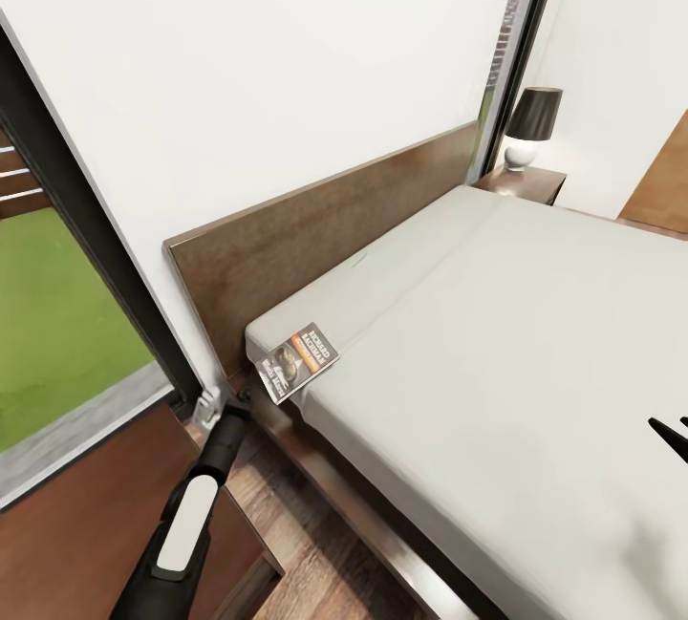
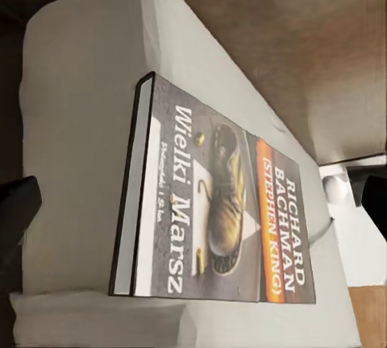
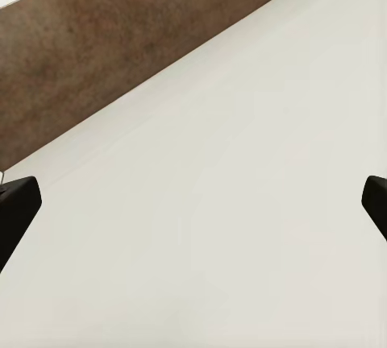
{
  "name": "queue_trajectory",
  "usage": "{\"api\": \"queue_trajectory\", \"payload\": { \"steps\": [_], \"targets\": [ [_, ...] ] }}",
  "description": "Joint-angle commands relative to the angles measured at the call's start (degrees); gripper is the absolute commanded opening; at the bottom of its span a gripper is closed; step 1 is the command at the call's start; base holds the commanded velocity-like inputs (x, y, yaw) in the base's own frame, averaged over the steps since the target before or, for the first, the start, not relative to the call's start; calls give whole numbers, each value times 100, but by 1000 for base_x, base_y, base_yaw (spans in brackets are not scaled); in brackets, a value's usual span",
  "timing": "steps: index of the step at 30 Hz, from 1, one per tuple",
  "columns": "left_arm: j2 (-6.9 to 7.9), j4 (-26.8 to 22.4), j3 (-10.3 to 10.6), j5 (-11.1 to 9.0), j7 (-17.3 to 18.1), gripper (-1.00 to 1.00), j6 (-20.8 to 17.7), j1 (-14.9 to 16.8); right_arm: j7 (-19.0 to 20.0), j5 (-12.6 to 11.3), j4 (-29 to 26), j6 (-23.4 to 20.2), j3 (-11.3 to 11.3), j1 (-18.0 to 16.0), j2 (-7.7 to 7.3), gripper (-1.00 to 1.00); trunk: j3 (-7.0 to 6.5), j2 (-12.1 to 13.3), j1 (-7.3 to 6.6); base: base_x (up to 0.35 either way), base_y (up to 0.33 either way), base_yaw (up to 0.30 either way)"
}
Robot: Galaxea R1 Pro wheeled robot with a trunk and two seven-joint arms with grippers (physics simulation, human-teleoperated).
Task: In the bedroom, move the book from the bed onto either nightstand, and place the two sandals side by side next to the bed.
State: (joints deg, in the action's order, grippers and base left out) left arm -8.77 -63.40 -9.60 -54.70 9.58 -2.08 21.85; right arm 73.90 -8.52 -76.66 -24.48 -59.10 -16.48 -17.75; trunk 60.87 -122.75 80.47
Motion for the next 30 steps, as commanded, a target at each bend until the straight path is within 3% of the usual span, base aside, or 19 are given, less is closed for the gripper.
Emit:
{"api": "queue_trajectory", "payload": {
  "steps": [1, 13, 30],
  "targets": [
    [-7, 4, -11, -58, -12, 100, -18, 3, 19, -18, 1, -57, -6, -4, -1, 100, 4, -2, -1, 0, 0, 0],
    [-9, 498, -7, -59, -87, 100, 148, 26, 19, -18, 1, -57, -6, -4, -1, 100, 4, -2, -1, 0, 0, 0],
    [-93, 1105, 99, -58, -88, 100, 270, 290, 19, -18, -72, -57, -6, -3, -1, 100, 4, -2, -1, 0, 0, 0]
  ]
}}
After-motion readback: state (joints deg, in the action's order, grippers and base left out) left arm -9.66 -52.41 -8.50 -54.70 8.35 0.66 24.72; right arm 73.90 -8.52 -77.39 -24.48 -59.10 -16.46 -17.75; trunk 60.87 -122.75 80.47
